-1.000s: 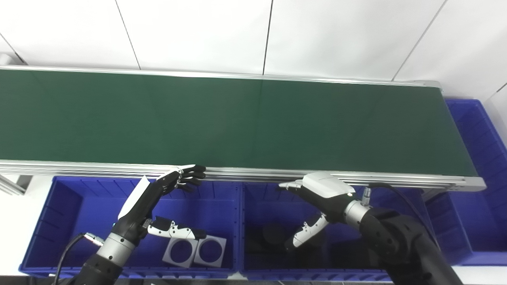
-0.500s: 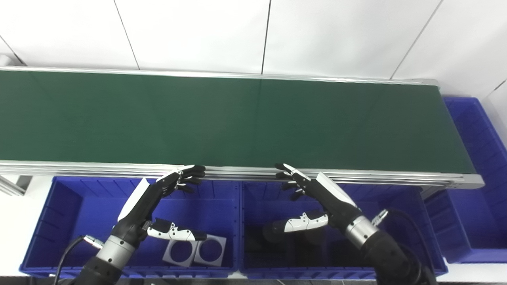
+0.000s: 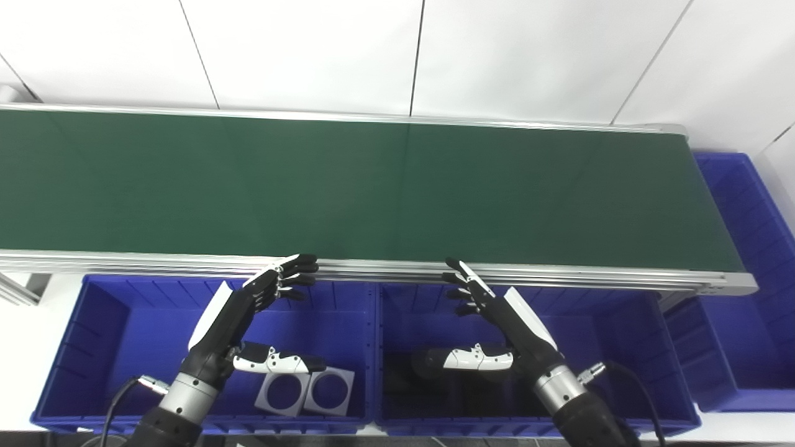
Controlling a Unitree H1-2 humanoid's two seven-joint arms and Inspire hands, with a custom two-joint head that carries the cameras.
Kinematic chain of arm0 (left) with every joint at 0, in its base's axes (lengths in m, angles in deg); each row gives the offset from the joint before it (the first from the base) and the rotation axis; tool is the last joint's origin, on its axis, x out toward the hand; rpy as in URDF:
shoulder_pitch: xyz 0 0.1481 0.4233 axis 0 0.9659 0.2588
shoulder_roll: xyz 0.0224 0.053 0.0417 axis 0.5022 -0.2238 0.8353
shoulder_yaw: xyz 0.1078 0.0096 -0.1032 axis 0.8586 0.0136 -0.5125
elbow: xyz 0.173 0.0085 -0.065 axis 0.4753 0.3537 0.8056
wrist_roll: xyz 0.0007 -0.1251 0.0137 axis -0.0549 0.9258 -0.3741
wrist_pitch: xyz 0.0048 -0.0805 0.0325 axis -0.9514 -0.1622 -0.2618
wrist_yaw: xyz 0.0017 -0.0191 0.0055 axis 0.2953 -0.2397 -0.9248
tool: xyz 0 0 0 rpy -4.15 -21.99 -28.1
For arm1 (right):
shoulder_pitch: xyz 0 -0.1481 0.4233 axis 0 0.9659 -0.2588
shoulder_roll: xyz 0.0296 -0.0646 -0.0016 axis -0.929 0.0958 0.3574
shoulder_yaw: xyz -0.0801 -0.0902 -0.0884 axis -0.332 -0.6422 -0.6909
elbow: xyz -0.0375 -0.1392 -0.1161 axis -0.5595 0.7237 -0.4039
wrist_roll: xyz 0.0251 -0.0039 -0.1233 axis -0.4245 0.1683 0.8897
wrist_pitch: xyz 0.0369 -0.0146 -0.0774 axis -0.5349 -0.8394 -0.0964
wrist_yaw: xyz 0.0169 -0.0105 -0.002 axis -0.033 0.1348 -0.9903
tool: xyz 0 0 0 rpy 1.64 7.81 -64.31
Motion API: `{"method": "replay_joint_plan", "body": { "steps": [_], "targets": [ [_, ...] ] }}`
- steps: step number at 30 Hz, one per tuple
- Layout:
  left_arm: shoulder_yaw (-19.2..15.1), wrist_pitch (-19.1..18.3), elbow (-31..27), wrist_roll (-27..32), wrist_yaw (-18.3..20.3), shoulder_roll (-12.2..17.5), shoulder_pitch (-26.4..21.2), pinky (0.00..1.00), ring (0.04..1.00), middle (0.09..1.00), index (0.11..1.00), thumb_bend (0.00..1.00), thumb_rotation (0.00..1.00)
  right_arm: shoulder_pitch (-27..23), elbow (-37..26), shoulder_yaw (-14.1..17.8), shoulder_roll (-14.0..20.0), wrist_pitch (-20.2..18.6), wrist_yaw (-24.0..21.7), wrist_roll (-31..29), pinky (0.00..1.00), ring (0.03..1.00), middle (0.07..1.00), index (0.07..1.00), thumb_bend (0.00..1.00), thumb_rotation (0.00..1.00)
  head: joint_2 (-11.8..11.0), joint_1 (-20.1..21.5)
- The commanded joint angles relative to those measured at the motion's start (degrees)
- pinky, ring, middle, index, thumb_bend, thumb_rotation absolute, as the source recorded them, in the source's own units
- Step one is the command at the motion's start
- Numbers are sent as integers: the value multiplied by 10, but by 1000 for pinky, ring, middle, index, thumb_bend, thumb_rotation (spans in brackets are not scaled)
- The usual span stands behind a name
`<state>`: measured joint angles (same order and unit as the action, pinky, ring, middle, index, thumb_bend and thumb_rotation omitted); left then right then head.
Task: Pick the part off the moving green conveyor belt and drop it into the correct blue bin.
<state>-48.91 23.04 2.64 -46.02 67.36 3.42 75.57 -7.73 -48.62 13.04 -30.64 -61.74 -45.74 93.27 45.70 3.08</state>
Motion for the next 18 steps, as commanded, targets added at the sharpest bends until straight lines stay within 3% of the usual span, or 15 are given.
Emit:
{"method": "replay_joint_plan", "body": {
  "steps": [1, 8, 18],
  "targets": [
    [0, 19, -3, 13, 1, 0, -13, 716, 780, 826, 842, 871, 187, 1, -7, 3, -2, 38, 16, -8, 764, 864, 914, 982, 909, 514, -4, -2],
    [6, 31, 21, 27, -1, -13, -14, 703, 766, 826, 839, 877, 171, 13, 6, 0, -6, 58, 36, -16, 774, 868, 917, 984, 904, 497, -29, -11],
    [4, 55, 33, 8, -7, -19, -4, 674, 748, 809, 827, 873, 161, 20, 13, -3, -6, 71, 48, -17, 769, 866, 918, 980, 890, 456, -42, -20]
  ]
}}
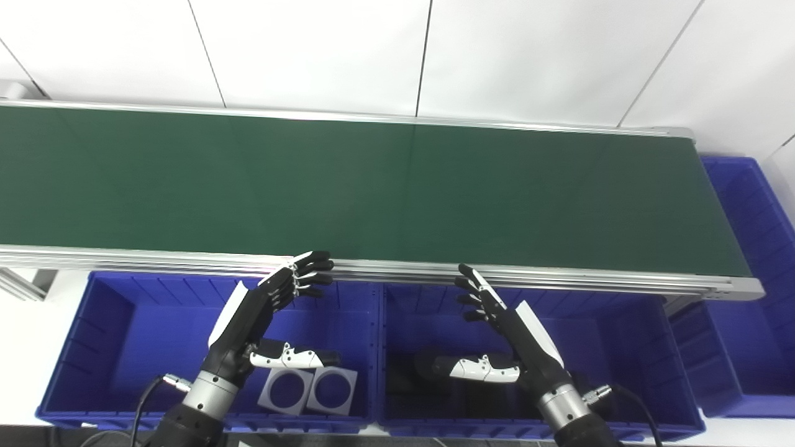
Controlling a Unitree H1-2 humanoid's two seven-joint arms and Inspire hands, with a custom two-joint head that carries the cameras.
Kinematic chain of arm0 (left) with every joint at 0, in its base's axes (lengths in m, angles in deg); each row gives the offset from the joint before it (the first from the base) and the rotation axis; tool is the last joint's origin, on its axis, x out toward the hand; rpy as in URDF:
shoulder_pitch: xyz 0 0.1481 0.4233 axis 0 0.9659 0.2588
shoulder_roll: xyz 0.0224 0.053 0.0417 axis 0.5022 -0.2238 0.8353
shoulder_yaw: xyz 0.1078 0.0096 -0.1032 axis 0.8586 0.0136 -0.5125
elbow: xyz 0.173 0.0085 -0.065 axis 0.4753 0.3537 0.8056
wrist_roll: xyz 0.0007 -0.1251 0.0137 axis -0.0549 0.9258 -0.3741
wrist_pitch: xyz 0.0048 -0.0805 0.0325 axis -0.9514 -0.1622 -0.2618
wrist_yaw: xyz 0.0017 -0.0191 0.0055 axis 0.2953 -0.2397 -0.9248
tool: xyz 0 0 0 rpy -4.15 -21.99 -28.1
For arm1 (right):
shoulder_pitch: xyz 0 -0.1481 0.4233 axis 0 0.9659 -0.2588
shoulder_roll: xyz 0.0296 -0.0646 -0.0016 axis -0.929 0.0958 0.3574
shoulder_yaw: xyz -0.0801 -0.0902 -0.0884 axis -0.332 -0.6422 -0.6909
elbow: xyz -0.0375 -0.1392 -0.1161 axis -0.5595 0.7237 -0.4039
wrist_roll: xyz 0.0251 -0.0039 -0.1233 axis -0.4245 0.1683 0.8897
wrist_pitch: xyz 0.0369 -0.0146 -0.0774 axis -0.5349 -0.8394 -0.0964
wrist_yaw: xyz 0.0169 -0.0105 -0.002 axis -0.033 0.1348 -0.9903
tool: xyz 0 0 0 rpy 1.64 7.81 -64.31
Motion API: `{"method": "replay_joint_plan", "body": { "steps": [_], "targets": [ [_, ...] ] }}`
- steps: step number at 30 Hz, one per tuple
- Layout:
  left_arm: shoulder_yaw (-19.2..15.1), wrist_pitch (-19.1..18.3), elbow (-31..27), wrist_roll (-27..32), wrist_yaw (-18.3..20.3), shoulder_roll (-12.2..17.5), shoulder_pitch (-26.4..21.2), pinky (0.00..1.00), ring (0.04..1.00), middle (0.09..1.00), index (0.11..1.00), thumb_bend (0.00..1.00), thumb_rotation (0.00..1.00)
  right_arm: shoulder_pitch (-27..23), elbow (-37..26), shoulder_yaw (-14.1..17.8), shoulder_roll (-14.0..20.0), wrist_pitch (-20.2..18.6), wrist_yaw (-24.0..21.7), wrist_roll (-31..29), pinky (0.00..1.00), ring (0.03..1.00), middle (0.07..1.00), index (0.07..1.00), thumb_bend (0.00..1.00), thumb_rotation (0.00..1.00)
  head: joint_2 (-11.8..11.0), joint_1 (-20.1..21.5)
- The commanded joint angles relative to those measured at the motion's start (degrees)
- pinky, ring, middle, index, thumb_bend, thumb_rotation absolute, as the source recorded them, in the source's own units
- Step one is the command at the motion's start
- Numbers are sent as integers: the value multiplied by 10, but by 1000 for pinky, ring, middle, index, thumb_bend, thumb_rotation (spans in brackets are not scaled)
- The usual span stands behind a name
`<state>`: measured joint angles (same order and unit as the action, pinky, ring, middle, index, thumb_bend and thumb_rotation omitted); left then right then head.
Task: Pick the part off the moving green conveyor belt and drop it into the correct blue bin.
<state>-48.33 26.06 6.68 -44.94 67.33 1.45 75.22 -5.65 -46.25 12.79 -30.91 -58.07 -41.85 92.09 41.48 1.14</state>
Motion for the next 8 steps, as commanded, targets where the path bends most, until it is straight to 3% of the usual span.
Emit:
{"method": "replay_joint_plan", "body": {
  "steps": [1, 8],
  "targets": [
    [-1, 25, -8, -4, -7, 0, 0, 677, 752, 810, 828, 872, 167, -1, -11, -1, -3, 33, 10, -4, 771, 863, 914, 979, 889, 455, 0, -1],
    [-2, 38, 6, -9, -8, -1, -4, 660, 750, 809, 819, 869, 155, -3, 3, -3, -4, 45, 19, -7, 773, 859, 912, 975, 886, 445, -14, 0]
  ]
}}
